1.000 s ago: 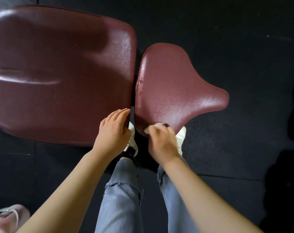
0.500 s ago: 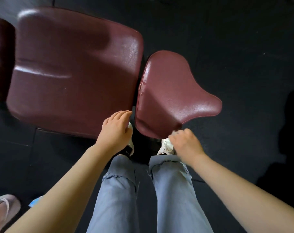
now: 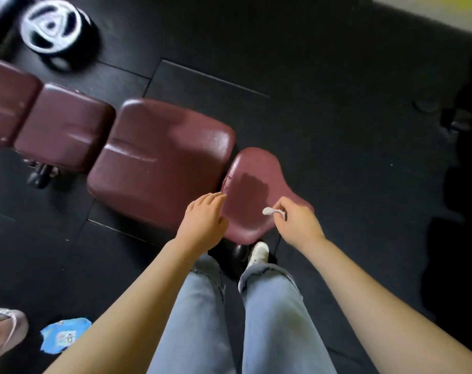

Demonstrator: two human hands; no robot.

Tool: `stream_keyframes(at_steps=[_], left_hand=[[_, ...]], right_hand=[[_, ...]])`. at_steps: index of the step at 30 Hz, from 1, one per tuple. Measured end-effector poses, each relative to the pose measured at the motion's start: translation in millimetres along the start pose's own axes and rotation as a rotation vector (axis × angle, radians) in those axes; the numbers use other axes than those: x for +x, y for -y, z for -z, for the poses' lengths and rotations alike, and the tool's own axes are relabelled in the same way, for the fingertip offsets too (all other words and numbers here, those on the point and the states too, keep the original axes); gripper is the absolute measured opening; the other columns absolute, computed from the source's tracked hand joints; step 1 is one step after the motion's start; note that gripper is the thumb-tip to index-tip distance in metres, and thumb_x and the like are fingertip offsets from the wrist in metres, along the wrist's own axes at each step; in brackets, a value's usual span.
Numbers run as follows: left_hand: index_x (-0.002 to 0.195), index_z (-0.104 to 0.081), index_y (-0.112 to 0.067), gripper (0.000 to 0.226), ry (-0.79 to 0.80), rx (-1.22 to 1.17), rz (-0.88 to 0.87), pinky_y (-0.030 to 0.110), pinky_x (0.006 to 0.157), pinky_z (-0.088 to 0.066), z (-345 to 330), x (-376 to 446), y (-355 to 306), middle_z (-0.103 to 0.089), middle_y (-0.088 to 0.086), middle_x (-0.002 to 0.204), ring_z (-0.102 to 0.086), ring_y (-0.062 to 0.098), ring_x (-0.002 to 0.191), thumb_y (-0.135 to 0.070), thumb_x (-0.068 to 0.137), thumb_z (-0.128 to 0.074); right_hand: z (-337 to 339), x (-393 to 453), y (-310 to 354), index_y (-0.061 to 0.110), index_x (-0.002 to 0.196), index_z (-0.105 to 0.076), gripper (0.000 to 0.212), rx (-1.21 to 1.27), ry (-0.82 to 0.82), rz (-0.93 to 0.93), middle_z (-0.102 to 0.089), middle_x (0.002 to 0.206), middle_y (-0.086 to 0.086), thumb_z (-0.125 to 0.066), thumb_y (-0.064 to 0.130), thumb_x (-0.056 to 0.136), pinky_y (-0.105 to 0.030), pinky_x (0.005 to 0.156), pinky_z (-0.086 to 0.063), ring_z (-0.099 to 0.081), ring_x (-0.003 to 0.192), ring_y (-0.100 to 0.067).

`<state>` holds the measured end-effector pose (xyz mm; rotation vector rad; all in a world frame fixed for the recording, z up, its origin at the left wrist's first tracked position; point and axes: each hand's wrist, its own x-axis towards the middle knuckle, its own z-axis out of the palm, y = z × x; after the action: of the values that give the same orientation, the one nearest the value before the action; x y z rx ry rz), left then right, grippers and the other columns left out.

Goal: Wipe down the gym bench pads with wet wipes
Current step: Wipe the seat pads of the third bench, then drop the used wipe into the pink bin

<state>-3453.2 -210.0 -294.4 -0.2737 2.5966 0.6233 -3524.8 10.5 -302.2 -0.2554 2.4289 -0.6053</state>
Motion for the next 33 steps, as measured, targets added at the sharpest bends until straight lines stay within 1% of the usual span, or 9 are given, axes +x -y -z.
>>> stream_keyframes(at_steps=[4,6,11,17,22,26,28,30,33], left_hand=[[0.148,-0.042,-0.019,0.053,-0.107,-0.022,0.038,0.038,0.118,-0.023,38.8,-19.5,-26.4,-0.04,-0.001,0.155,-0.031,0.02,0.145,-0.026,0.097,-0.049],[0.147,-0.045,-0.019,0.05,-0.164,-0.05,0.073,0.038,0.118,-0.025,56.7,-32.6,-32.4,-0.041,-0.001,0.155,-0.033,0.02,0.144,-0.029,0.098,-0.049],[0.146,-0.045,-0.02,0.051,-0.258,-0.088,0.159,0.04,0.118,-0.025,95.8,-73.4,-26.6,-0.041,-0.001,0.154,-0.033,0.019,0.144,-0.028,0.096,-0.05],[0.147,-0.044,-0.021,0.052,-0.387,-0.153,0.286,0.036,0.117,-0.025,132.1,-138.3,4.6,-0.04,-0.003,0.155,-0.031,0.017,0.145,-0.029,0.096,-0.052],[0.149,-0.042,-0.021,0.052,-0.51,-0.226,0.388,0.036,0.118,-0.023,146.9,-209.9,46.4,-0.038,-0.003,0.156,-0.029,0.016,0.145,-0.029,0.097,-0.049],[0.148,-0.042,-0.023,0.052,-0.591,-0.297,0.49,0.035,0.118,-0.02,131.6,-291.0,91.6,-0.036,-0.005,0.156,-0.027,0.014,0.145,-0.029,0.097,-0.049],[0.149,-0.04,-0.024,0.052,-0.609,-0.321,0.558,0.035,0.117,-0.019,115.2,-338.9,117.3,-0.034,-0.007,0.157,-0.026,0.013,0.146,-0.029,0.098,-0.048],[0.149,-0.04,-0.024,0.052,-0.622,-0.344,0.632,0.035,0.117,-0.019,96.1,-390.2,143.8,-0.034,-0.007,0.157,-0.026,0.013,0.145,-0.029,0.097,-0.048],[0.148,-0.041,-0.024,0.052,-0.652,-0.386,0.755,0.035,0.117,-0.02,66.8,-466.3,182.9,-0.034,-0.007,0.157,-0.027,0.013,0.145,-0.028,0.097,-0.05]], right_hand=[[52.3,-16.0,29.1,0.024,0.085,-0.056,0.007,0.188,-0.182,-0.08,-0.062,0.075,0.007,-0.052,0.021,0.09,-0.027,0.051,-0.037,-0.057,0.067,-0.015],[78.2,-22.5,47.2,0.026,0.083,-0.057,0.007,0.271,-0.219,-0.073,-0.062,0.075,0.009,-0.054,0.021,0.088,-0.026,0.049,-0.036,-0.057,0.064,-0.008],[118.1,-40.1,91.1,0.026,0.084,-0.058,0.004,0.292,-0.159,0.041,-0.067,0.074,0.005,-0.056,0.024,0.087,-0.027,0.052,-0.043,-0.062,0.065,-0.014],[119.7,-64.0,153.9,0.024,0.081,-0.058,0.006,0.183,-0.108,0.193,-0.064,0.073,0.006,-0.059,0.025,0.086,-0.026,0.049,-0.037,-0.058,0.062,-0.011],[96.7,-90.5,217.5,0.023,0.077,-0.056,0.009,0.169,-0.072,0.331,-0.06,0.067,0.006,-0.058,0.025,0.085,-0.025,0.049,-0.035,-0.052,0.055,-0.008],[51.5,-126.9,271.5,0.02,0.074,-0.059,0.009,0.147,-0.018,0.444,-0.06,0.064,0.007,-0.061,0.023,0.082,-0.025,0.052,-0.035,-0.05,0.059,-0.009],[20.6,-151.9,297.7,0.021,0.074,-0.06,0.007,0.126,0.027,0.501,-0.062,0.065,0.004,-0.06,0.023,0.081,-0.02,0.049,-0.037,-0.051,0.057,-0.006],[-14.4,-180.5,322.9,0.022,0.074,-0.061,0.007,0.123,0.078,0.553,-0.066,0.066,0.011,-0.058,0.022,0.081,-0.013,0.046,-0.037,-0.054,0.056,0.0],[-73.1,-224.7,358.8,0.023,0.073,-0.061,0.015,0.134,0.164,0.606,-0.068,0.067,0.019,-0.058,0.031,0.085,-0.013,0.051,-0.038,-0.059,0.06,0.005]])
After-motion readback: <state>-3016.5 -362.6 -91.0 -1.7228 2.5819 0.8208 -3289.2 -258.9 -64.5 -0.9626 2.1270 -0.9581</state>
